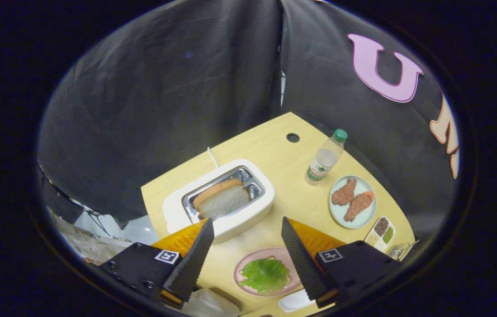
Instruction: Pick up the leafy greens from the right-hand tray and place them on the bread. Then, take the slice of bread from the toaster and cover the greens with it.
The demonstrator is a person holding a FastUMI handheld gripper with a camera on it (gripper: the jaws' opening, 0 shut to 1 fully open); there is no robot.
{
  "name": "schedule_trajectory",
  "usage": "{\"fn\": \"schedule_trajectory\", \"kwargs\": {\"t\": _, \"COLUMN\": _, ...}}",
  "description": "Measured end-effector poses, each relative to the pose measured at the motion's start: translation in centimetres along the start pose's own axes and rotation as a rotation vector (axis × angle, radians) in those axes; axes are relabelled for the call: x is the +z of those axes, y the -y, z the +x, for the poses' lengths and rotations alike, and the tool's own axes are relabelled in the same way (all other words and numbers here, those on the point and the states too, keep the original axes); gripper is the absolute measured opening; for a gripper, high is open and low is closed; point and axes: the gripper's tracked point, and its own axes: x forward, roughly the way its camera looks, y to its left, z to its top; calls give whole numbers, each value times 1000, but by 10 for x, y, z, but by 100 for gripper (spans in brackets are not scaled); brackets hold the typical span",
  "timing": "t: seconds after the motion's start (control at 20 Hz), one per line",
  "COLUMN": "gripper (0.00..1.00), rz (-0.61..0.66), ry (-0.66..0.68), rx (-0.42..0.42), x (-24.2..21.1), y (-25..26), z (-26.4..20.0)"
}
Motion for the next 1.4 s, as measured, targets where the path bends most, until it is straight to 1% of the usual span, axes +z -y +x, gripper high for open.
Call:
{"fn": "schedule_trajectory", "kwargs": {"t": 0.15, "gripper": 98, "rz": -6, "ry": 5, "rx": 10, "x": 13, "y": -8, "z": 12}}
{"fn": "schedule_trajectory", "kwargs": {"t": 0.45, "gripper": 98, "rz": 54, "ry": -6, "rx": 43, "x": 26, "y": -26, "z": 44}}
{"fn": "schedule_trajectory", "kwargs": {"t": 0.65, "gripper": 97, "rz": 88, "ry": -38, "rx": 37, "x": 24, "y": -29, "z": 67}}
{"fn": "schedule_trajectory", "kwargs": {"t": 0.8, "gripper": 97, "rz": 80, "ry": -73, "rx": -1, "x": 15, "y": -21, "z": 81}}
{"fn": "schedule_trajectory", "kwargs": {"t": 0.85, "gripper": 97, "rz": 80, "ry": -90, "rx": 2, "x": 10, "y": -21, "z": 83}}
{"fn": "schedule_trajectory", "kwargs": {"t": 1.05, "gripper": 77, "rz": 68, "ry": -135, "rx": 3, "x": -5, "y": -25, "z": 84}}
{"fn": "schedule_trajectory", "kwargs": {"t": 1.25, "gripper": 57, "rz": 49, "ry": -148, "rx": -5, "x": -11, "y": -23, "z": 83}}
{"fn": "schedule_trajectory", "kwargs": {"t": 1.4, "gripper": 43, "rz": 71, "ry": -165, "rx": -7, "x": -16, "y": -22, "z": 80}}
